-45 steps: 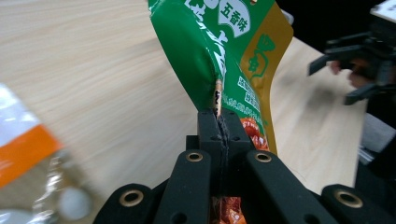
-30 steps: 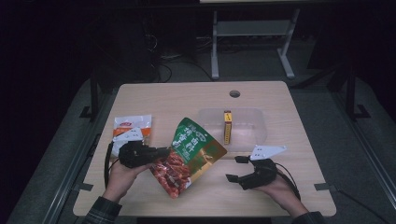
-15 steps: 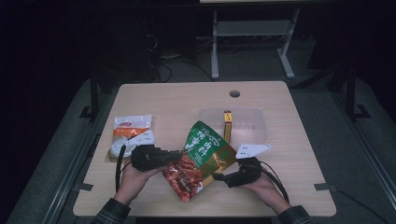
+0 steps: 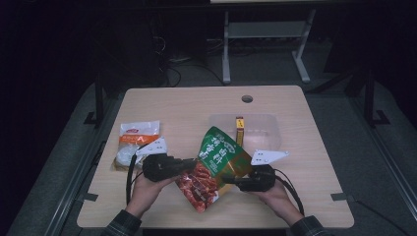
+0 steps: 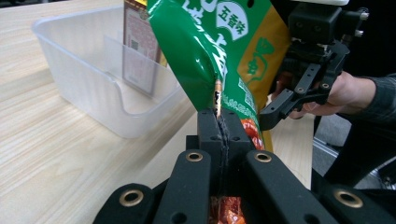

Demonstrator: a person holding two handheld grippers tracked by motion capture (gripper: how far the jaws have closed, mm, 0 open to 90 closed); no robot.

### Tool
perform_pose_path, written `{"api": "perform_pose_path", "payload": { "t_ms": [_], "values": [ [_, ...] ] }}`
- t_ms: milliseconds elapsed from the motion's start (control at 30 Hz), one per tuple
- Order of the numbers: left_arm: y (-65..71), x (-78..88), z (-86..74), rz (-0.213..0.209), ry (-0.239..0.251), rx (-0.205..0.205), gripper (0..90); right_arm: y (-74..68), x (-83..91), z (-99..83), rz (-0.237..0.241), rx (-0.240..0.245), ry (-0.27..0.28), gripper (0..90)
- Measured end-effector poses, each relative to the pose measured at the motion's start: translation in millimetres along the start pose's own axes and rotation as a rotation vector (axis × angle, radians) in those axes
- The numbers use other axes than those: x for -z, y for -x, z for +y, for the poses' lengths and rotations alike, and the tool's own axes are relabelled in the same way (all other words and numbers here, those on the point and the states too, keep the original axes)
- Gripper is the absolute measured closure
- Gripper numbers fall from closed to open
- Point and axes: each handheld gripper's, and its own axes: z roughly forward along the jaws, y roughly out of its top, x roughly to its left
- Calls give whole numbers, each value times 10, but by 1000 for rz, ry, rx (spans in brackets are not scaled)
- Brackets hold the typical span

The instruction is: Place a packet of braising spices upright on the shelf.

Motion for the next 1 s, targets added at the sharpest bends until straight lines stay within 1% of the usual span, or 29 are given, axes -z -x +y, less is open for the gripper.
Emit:
{"api": "perform_pose_path", "payload": {
  "t_ms": [100, 200, 300, 333, 433, 533, 633, 767, 833, 900, 933, 967, 1000],
  "values": [
    [-15, 4, -18, 9, 0, 1, 895, 26, 20, 4, 29, -35, 7, 703],
    [-39, -9, -47, 11, -2, 4, 895, 27, 23, 12, 39, -32, 9, 774],
    [-40, -34, -73, 6, -12, 17, 895, 29, 33, 25, 39, -25, 1, 843],
    [-44, -42, -76, 1, -21, 9, 894, 35, 40, 29, 40, -27, -1, 861],
    [-21, -70, -88, -2, -40, -1, 894, 59, 63, 41, 33, -37, -18, 882],
    [-11, -89, -101, -4, -58, -13, 893, 88, 92, 58, 41, -41, -26, 889],
    [-14, -108, -127, 1, -81, -13, 892, 97, 110, 85, 40, -27, -38, 892],
    [-18, -121, -143, 23, -95, -27, 883, 87, 129, 134, 51, -5, -47, 894],
    [-38, -113, -140, 26, -103, -41, 874, 85, 137, 163, 55, 5, -52, 895],
    [-41, -105, -142, 43, -109, -49, 861, 88, 140, 197, 59, 23, -58, 895],
    [-46, -101, -146, 50, -110, -51, 851, 82, 142, 213, 54, 30, -66, 895],
    [-53, -85, -147, 72, -118, -63, 844, 81, 143, 229, 54, 40, -72, 896],
    [-59, -65, -153, 96, -122, -66, 840, 78, 147, 243, 52, 47, -79, 896]
  ]
}}
